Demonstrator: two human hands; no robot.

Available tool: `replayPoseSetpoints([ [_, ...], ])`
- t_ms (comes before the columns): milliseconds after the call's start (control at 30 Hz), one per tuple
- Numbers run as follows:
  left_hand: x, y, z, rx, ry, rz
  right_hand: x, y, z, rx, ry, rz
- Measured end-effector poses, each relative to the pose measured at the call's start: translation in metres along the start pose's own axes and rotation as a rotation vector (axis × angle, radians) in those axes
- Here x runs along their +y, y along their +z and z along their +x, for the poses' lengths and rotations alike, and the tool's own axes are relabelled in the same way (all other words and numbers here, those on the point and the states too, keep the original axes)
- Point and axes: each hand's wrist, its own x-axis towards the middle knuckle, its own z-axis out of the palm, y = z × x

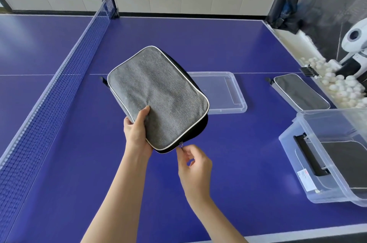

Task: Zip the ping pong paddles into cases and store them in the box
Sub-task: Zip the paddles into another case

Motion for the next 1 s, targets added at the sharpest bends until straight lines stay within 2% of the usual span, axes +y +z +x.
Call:
replayPoseSetpoints([
  [267,0.005,-0.005,0.001,0.015,-0.01,0.021,0.005,-0.02,0.015,0.081,-0.426,-0.173],
  [400,0.0,-0.009,0.002,0.021,-0.062,-0.005,0.001,-0.03,0.023,0.055,-0.518,-0.174],
  [600,-0.021,-0.028,0.004,0.04,-0.112,0.017,0.025,-0.028,0.008,-0.049,-0.427,-0.172],
  [1000,-0.101,-0.106,0.009,0.204,-0.264,0.102,0.098,-0.009,-0.053,-0.225,-0.297,-0.21],
])
